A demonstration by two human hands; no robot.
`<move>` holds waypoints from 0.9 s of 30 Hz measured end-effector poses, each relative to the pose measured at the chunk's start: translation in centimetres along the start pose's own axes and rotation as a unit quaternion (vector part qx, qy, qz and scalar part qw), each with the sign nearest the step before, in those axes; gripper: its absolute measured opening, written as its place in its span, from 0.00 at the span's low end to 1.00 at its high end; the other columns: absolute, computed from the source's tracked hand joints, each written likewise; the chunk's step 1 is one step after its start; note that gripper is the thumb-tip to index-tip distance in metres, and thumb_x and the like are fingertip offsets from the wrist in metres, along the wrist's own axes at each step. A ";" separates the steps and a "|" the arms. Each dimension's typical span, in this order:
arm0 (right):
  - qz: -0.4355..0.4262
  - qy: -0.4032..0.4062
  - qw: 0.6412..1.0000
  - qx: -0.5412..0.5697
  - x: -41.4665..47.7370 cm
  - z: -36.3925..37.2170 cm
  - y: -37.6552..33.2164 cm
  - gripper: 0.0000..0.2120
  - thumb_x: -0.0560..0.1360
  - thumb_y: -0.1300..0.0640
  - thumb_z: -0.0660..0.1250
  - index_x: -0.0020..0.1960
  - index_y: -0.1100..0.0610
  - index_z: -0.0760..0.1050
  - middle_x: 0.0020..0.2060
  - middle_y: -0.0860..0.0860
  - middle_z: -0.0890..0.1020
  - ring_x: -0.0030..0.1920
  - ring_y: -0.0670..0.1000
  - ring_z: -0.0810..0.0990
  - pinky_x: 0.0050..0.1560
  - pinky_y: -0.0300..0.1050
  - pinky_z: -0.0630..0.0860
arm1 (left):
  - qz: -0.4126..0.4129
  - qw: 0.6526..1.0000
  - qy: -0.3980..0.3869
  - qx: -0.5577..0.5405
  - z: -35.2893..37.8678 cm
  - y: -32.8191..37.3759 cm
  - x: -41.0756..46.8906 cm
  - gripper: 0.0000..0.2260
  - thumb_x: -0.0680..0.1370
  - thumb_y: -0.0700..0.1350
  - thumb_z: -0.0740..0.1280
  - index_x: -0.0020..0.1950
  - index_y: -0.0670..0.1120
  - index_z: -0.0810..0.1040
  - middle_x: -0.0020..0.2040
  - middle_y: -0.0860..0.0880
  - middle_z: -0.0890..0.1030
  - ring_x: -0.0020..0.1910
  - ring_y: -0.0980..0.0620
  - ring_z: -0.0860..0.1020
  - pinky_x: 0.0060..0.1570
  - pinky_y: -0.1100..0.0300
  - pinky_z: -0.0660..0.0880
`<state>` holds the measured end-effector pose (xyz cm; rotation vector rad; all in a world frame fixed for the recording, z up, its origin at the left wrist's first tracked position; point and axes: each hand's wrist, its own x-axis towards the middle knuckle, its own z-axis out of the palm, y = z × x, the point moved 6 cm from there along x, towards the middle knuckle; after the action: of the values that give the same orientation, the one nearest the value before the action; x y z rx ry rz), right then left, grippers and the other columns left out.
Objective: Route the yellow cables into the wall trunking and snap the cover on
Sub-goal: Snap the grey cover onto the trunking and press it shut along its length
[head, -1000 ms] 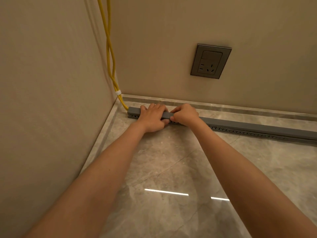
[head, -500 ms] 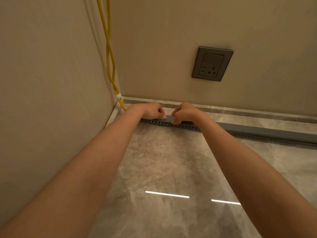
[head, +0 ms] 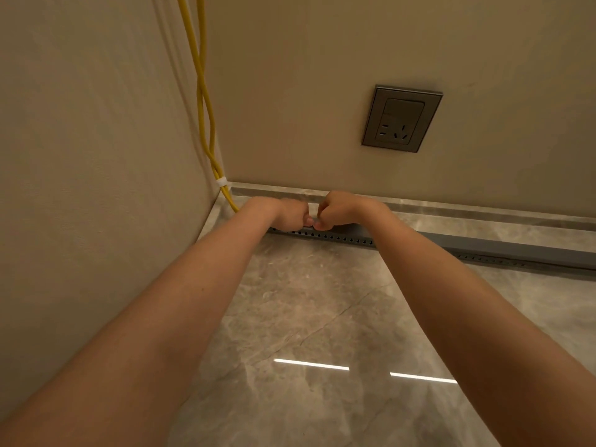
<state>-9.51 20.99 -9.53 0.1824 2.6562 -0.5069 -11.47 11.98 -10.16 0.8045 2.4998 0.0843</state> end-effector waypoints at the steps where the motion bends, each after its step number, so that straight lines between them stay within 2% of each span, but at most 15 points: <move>1: -0.004 -0.004 1.000 -0.007 0.0 0.0 -0.1 0.16 0.71 0.57 0.66 0.56 0.64 0.78 0.48 0.58 0.79 0.45 0.54 0.73 0.45 0.45 0.69 | 0.003 1.000 0.011 0.001 0.0 0.0 0.0 0.15 0.83 0.47 0.54 0.60 0.38 0.72 0.56 0.41 0.75 0.49 0.46 0.71 0.49 0.56 0.66; 4: -0.015 0.001 0.999 -0.028 -0.3 0.0 -0.5 0.15 0.71 0.57 0.66 0.54 0.64 0.79 0.46 0.58 0.79 0.44 0.54 0.74 0.44 0.45 0.69 | 0.011 0.998 0.066 0.016 0.2 -0.2 -0.2 0.13 0.82 0.46 0.56 0.62 0.40 0.71 0.62 0.40 0.74 0.56 0.43 0.73 0.54 0.53 0.68; 6: -0.029 0.024 0.998 -0.044 -0.5 0.1 -0.6 0.15 0.71 0.56 0.66 0.53 0.64 0.79 0.46 0.58 0.80 0.44 0.54 0.74 0.43 0.45 0.69 | 0.023 0.992 0.120 0.034 0.5 -0.4 -0.4 0.12 0.81 0.46 0.58 0.62 0.41 0.70 0.63 0.41 0.73 0.62 0.42 0.70 0.58 0.52 0.67; 9: -0.059 0.058 0.995 -0.048 -1.2 0.4 -0.9 0.10 0.71 0.56 0.68 0.46 0.64 0.77 0.42 0.56 0.76 0.42 0.54 0.73 0.41 0.44 0.68 | 0.035 0.983 0.173 0.043 1.2 -0.3 -1.0 0.12 0.81 0.46 0.58 0.62 0.42 0.70 0.63 0.41 0.71 0.63 0.43 0.68 0.60 0.52 0.65; 12: -0.070 0.092 0.991 -0.065 -1.7 0.3 -1.2 0.12 0.71 0.56 0.68 0.47 0.66 0.77 0.42 0.59 0.79 0.42 0.54 0.73 0.41 0.45 0.69 | 0.037 0.982 0.180 0.033 1.2 -0.4 -1.3 0.14 0.81 0.46 0.59 0.63 0.41 0.69 0.65 0.41 0.69 0.64 0.42 0.67 0.61 0.52 0.65; 17: -0.070 0.098 0.985 -0.121 -2.2 0.4 -1.9 0.13 0.72 0.57 0.67 0.53 0.64 0.79 0.51 0.60 0.81 0.43 0.55 0.74 0.40 0.44 0.69 | 0.050 0.990 0.130 0.023 0.3 -1.0 -1.9 0.19 0.76 0.43 0.68 0.65 0.41 0.71 0.64 0.41 0.73 0.64 0.43 0.71 0.60 0.55 0.68; 22: -0.091 0.109 0.978 -0.154 -2.9 0.4 -2.5 0.14 0.72 0.56 0.68 0.54 0.63 0.77 0.50 0.58 0.80 0.43 0.55 0.73 0.39 0.44 0.68 | 0.058 0.981 0.166 0.086 0.0 0.0 -2.6 0.17 0.74 0.42 0.69 0.62 0.41 0.74 0.63 0.43 0.76 0.61 0.43 0.75 0.55 0.55 0.70; 24: -0.093 0.097 0.983 -0.128 -2.7 0.7 -2.3 0.15 0.70 0.56 0.70 0.53 0.63 0.76 0.46 0.58 0.79 0.42 0.54 0.72 0.35 0.43 0.67 | 0.058 0.975 0.193 0.090 0.0 0.1 -3.0 0.16 0.73 0.42 0.70 0.60 0.42 0.75 0.61 0.43 0.77 0.59 0.43 0.76 0.53 0.54 0.71; 27: -0.076 0.082 0.993 0.030 -2.0 1.1 -0.9 0.19 0.69 0.54 0.73 0.55 0.61 0.75 0.45 0.53 0.76 0.45 0.53 0.73 0.39 0.43 0.68 | 0.063 0.969 0.227 0.074 -0.1 -0.3 -3.4 0.17 0.71 0.45 0.73 0.58 0.44 0.76 0.58 0.44 0.79 0.57 0.44 0.77 0.51 0.54 0.72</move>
<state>-7.50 19.61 -9.30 0.0410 2.8317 -0.6460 -9.30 9.82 -8.60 1.1095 2.9059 0.1400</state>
